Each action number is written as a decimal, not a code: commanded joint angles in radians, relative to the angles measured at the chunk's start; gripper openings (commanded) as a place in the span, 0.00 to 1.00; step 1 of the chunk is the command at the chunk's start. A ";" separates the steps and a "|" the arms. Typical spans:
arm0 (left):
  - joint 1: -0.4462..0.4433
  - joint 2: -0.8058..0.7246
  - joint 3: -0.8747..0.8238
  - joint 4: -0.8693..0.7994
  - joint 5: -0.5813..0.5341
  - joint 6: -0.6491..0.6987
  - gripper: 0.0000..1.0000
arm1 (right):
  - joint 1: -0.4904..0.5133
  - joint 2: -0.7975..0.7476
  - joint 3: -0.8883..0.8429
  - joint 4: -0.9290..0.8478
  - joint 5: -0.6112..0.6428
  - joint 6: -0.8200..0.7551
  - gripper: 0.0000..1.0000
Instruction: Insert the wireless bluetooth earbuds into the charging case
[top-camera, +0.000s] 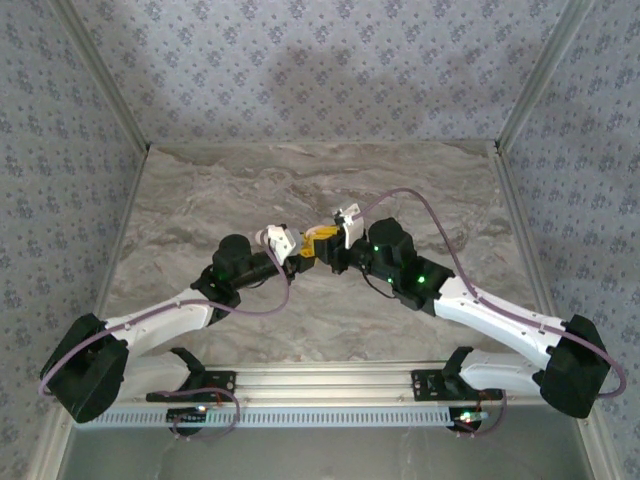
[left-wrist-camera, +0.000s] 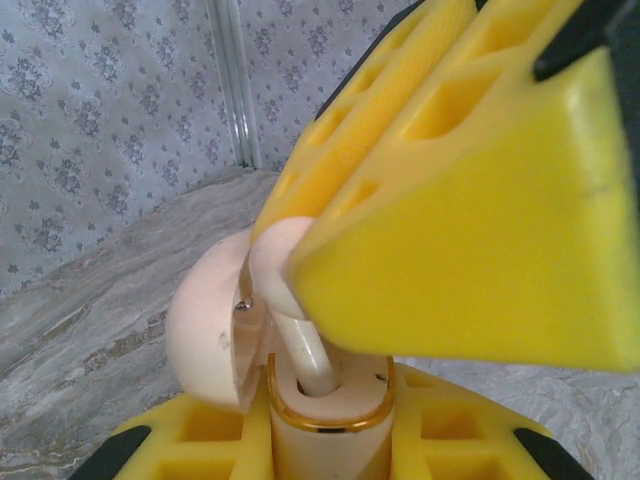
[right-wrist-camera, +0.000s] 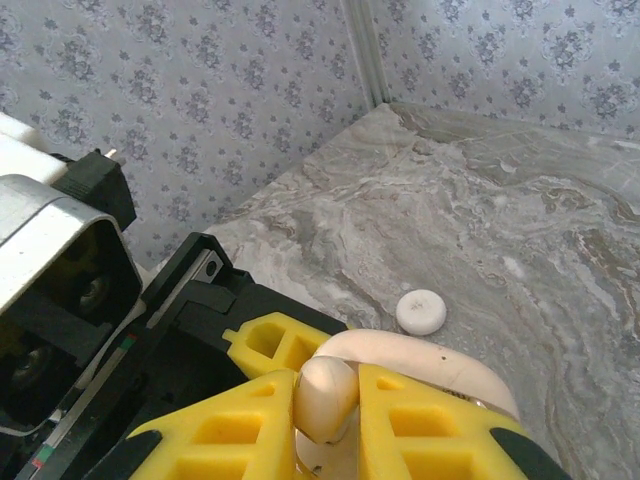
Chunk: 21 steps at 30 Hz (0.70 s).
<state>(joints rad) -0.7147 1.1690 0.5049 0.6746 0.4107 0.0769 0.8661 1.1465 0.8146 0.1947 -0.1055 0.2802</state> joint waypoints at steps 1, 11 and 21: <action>-0.005 -0.022 0.046 0.062 0.005 -0.012 0.12 | -0.014 0.004 -0.020 -0.003 -0.036 0.009 0.21; -0.006 -0.028 0.052 0.059 0.010 -0.011 0.12 | -0.048 0.009 -0.025 -0.012 -0.166 0.027 0.22; -0.006 -0.044 0.053 0.042 0.016 -0.003 0.12 | -0.089 0.041 0.000 -0.061 -0.291 0.024 0.22</action>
<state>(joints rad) -0.7147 1.1667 0.5079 0.6399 0.4076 0.0772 0.7807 1.1687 0.8082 0.2062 -0.3195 0.2981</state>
